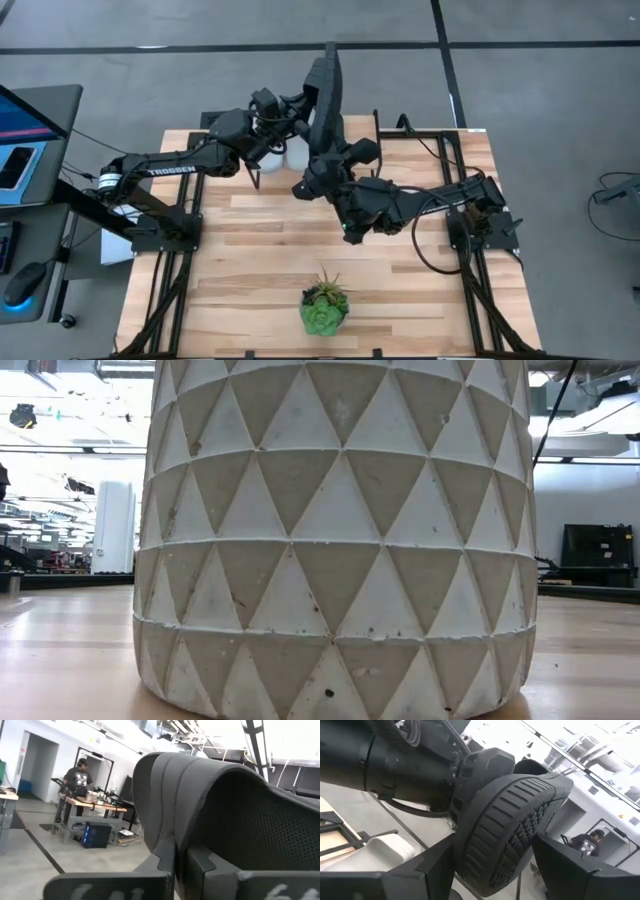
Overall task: Pick and place slides into the shelf
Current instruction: Put the black slide on the shelf
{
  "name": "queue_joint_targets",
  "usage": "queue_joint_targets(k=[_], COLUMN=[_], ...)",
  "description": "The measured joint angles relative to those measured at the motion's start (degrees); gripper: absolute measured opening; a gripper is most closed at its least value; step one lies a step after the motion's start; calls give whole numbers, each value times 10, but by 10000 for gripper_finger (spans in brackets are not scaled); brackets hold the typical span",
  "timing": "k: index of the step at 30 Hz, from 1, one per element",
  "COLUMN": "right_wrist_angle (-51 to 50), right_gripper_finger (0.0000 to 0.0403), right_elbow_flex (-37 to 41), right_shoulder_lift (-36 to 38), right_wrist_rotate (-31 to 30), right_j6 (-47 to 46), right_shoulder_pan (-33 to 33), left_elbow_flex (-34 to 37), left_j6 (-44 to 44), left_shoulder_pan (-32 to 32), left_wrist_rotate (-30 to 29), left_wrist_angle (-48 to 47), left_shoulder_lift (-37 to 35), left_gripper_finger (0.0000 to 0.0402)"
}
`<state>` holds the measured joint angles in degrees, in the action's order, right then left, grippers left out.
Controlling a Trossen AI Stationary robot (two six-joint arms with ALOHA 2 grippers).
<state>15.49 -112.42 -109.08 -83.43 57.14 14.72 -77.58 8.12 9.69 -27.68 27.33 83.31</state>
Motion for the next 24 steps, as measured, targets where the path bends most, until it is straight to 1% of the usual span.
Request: queue_joint_targets(k=[3,5,7,10,11,20,24], right_wrist_angle=[0,0,0,0,0,-1,-2], right_gripper_finger=[226,196,149,58,46,47,47], right_elbow_flex=[0,0,0,0,0,0,0], right_shoulder_lift=[0,0,0,0,1,2,1], right_wrist_rotate=[-4,-5,-7,-9,-5,0,-6], right_j6=[-5,-16,-25,-39,-40,-48,-48], right_shoulder_pan=[0,-1,-1,-1,-2,-4,-3], left_elbow_flex=[0,0,0,0,0,0,0], left_j6=[0,0,0,0,0,0,16], left_shoulder_pan=[0,0,0,0,0,0,-2], left_wrist_rotate=[0,0,0,-1,-1,-2,3], left_wrist_angle=[0,0,0,0,-1,-13,-40], left_shoulder_lift=[0,0,0,-1,-1,-1,-5], left_gripper_finger=[0,0,0,0,0,0,0])
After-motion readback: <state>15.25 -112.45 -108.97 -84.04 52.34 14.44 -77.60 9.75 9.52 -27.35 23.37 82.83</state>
